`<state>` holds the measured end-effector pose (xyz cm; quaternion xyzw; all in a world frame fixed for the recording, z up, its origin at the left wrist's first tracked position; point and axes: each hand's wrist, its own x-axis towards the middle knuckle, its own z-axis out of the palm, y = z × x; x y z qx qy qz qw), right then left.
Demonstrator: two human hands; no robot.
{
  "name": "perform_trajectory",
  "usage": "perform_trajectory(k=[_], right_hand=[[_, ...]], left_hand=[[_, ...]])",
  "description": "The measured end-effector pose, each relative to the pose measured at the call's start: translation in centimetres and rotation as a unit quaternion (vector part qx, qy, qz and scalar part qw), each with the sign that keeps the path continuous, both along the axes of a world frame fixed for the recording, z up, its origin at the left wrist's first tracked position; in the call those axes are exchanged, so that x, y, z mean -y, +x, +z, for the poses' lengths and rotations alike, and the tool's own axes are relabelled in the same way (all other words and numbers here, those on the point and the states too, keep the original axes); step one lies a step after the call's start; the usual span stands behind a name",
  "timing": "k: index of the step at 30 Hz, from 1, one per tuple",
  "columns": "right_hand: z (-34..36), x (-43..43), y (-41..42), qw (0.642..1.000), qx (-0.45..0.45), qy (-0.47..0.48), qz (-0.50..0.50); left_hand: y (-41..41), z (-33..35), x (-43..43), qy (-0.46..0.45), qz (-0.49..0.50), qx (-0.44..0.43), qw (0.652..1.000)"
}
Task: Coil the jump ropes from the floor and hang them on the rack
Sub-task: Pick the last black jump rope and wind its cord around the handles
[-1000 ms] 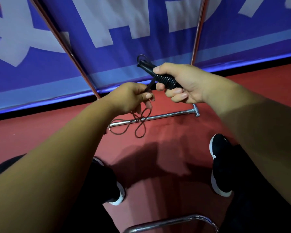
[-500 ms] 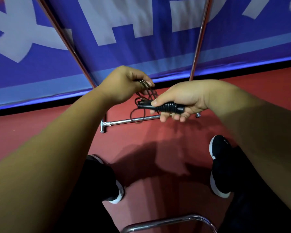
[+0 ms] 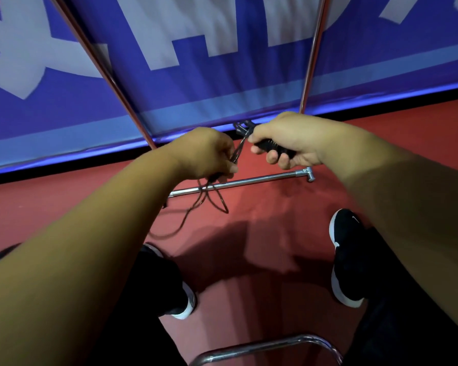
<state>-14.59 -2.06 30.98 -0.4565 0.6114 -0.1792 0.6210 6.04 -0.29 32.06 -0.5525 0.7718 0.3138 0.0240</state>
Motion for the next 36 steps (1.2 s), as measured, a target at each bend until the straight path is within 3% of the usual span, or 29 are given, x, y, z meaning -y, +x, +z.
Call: perform_trajectory(k=[4,6,9,12,18,20,24,27,36], right_hand=[[0.2,-0.4,0.9,0.993,0.119,0.022,-0.010],[0.4,-0.3,1.1,0.986,0.164,0.027,-0.024],[0.8,0.0,0.8,0.980,0.194,0.032,-0.043],[0.8,0.2,0.5,0.976,0.202,0.040,-0.071],[1.0,0.4,0.0,0.969,0.224,0.042,-0.091],[1.2,0.5,-0.1,0.968,0.232,0.041,-0.086],[1.6,0.6,-0.7,0.963,0.252,0.041,-0.091],[1.8,0.7,-1.1,0.964,0.251,0.031,-0.085],[1.8,0.5,-1.1,0.982,0.180,-0.011,-0.060]], left_hand=[[-0.4,-1.3,0.3,-0.023,0.109,0.017,0.994],[-0.5,-1.7,0.4,0.024,0.196,-0.075,0.977],[-0.6,-1.1,0.4,0.086,0.289,-0.292,0.908],[-0.2,-0.2,0.7,0.113,0.260,-0.435,0.855],[0.6,2.2,0.9,0.149,0.182,-0.555,0.798],[1.0,2.3,0.8,0.160,0.131,-0.555,0.805],[1.9,1.7,0.4,0.100,0.014,-0.394,0.914],[1.9,1.6,0.0,0.070,-0.020,-0.294,0.953],[2.0,2.4,-0.3,0.102,0.054,-0.381,0.917]])
